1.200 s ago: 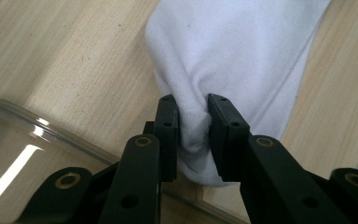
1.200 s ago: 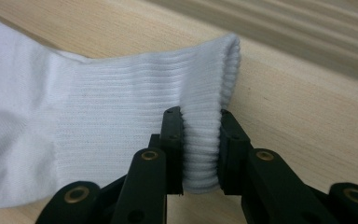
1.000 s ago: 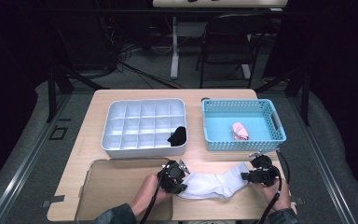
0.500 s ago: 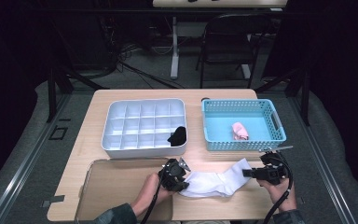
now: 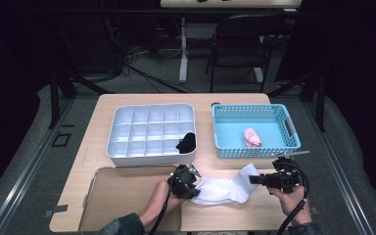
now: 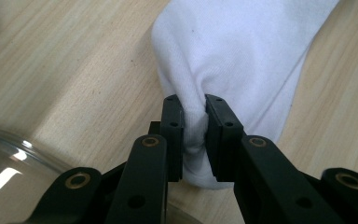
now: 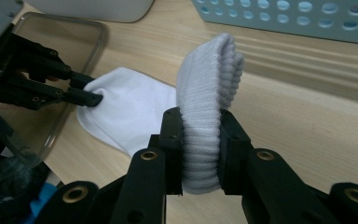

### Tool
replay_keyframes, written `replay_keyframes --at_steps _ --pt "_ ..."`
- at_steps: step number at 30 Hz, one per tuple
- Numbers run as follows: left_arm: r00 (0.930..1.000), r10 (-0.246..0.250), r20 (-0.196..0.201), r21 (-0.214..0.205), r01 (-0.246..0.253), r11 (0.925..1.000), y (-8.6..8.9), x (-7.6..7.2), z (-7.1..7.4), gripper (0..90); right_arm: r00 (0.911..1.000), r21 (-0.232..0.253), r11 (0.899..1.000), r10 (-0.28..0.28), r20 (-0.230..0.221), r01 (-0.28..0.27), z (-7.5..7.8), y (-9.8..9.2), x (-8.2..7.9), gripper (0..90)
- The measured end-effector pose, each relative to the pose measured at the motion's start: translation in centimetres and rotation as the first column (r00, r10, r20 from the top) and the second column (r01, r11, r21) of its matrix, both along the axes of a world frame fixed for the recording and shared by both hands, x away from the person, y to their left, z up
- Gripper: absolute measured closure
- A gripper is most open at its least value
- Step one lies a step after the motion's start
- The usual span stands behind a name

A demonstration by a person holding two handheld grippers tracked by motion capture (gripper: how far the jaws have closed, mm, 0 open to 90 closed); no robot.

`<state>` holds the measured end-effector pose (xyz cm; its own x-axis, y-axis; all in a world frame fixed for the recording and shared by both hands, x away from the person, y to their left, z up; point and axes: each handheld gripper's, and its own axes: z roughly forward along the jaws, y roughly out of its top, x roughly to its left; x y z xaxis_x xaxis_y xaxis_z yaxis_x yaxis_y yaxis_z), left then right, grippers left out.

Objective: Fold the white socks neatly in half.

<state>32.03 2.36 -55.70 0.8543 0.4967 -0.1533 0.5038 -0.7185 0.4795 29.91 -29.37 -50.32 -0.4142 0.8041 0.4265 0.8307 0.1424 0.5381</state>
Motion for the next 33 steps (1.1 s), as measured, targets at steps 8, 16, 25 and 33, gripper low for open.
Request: replay_keyframes --at_steps 8,16,25,33 --pt "1.0 -0.001 -0.002 -0.015 0.001 0.9999 -0.4 0.0 -0.1 78.0 0.9989 -0.018 0.999 0.031 0.035 -0.03 1.6 2.5 -0.4 74.9" --pt "0.9998 0.011 -0.018 -0.02 -0.011 0.9997 -0.4 0.4 -0.1 76.7 0.9947 -0.068 0.993 0.1 0.022 -0.098 0.9 6.4 0.2 74.3" --pt "0.9997 0.006 -0.024 -0.023 -0.006 0.9997 -0.2 0.6 -0.2 75.9 0.9838 -0.145 0.973 0.179 -0.011 -0.179 -0.7 11.3 1.0 74.2" --pt "0.9996 0.004 -0.029 -0.023 -0.005 0.9997 -0.1 0.8 -0.2 74.0 0.9778 -0.181 0.961 0.209 -0.022 -0.209 -2.1 13.1 0.9 74.2"
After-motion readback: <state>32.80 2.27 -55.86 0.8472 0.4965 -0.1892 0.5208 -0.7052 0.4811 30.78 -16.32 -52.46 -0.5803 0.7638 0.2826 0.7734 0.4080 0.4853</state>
